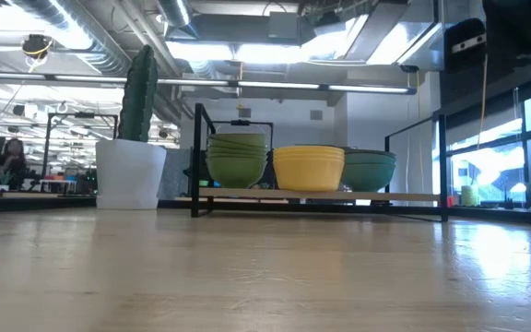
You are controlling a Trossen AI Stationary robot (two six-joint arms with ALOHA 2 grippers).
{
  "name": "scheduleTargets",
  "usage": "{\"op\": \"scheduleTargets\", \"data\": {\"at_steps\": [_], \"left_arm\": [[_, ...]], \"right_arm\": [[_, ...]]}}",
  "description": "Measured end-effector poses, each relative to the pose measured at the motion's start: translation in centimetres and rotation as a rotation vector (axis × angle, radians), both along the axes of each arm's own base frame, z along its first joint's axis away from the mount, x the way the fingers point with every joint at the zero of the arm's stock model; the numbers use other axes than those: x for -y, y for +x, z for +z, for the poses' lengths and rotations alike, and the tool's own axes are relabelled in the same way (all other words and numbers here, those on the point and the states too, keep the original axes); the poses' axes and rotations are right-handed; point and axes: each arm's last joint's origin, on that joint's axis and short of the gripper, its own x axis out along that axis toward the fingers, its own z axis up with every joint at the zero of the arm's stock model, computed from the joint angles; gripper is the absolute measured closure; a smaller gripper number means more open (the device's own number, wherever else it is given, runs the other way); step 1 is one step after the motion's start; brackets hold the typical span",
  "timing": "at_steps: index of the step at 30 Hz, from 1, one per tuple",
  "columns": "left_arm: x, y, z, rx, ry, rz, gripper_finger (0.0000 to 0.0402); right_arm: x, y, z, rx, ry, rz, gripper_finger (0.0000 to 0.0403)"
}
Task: Pick & Place Mini bowls
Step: Return to Home Position
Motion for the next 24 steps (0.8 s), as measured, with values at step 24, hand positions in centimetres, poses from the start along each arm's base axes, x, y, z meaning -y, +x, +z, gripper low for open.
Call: {"op": "scheduleTargets", "data": {"at_steps": [24], "left_arm": [[0.7,-1.6,-20.1,0.585,0.394,-0.408,0.0400]], "right_arm": [[2.4,-3.3,0.8,0.239,0.065,-0.251,0.0401]]}}
